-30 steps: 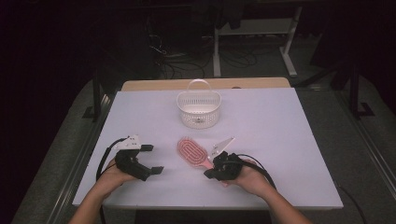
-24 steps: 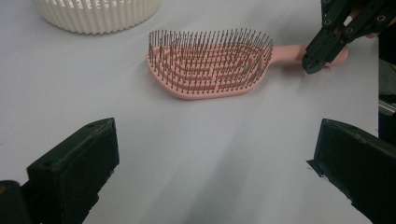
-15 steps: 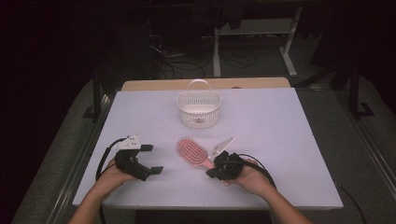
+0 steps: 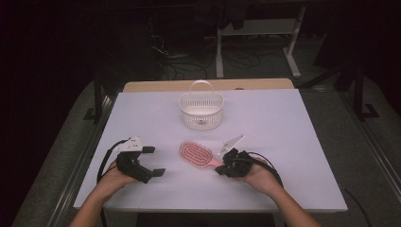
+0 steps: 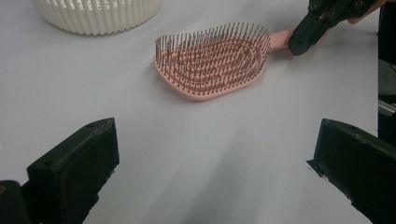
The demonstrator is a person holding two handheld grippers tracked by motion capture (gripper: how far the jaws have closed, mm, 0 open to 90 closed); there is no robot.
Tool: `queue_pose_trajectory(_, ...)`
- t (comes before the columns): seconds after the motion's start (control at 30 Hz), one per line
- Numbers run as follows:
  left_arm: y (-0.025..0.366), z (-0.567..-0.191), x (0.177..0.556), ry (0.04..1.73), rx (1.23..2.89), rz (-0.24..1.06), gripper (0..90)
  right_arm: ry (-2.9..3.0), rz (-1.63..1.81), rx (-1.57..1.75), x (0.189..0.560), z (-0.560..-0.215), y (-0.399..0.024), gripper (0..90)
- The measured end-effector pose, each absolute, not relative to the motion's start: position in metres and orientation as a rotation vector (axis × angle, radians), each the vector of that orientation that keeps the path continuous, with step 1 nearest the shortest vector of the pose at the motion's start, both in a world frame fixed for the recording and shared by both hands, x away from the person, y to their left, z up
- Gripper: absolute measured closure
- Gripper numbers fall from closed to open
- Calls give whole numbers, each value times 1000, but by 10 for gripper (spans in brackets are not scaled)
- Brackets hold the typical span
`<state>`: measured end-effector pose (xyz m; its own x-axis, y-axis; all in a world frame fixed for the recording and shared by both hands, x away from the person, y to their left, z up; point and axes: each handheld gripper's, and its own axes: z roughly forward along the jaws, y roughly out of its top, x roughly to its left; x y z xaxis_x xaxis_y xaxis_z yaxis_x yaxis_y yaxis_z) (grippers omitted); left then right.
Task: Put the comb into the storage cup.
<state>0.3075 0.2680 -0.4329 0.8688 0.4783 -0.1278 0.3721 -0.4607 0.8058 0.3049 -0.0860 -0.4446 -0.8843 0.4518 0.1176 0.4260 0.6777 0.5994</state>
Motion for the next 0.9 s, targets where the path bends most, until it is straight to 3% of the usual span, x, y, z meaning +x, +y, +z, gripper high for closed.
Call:
queue_pose_trajectory(0.7,268,-433,307,614,2103,143,2,2791,1068,826,316,-441,-107,887)
queue_pose_trajectory(0.9,269,-433,307,616,2101,142,2,2749,1195,836,311,-429,-118,772)
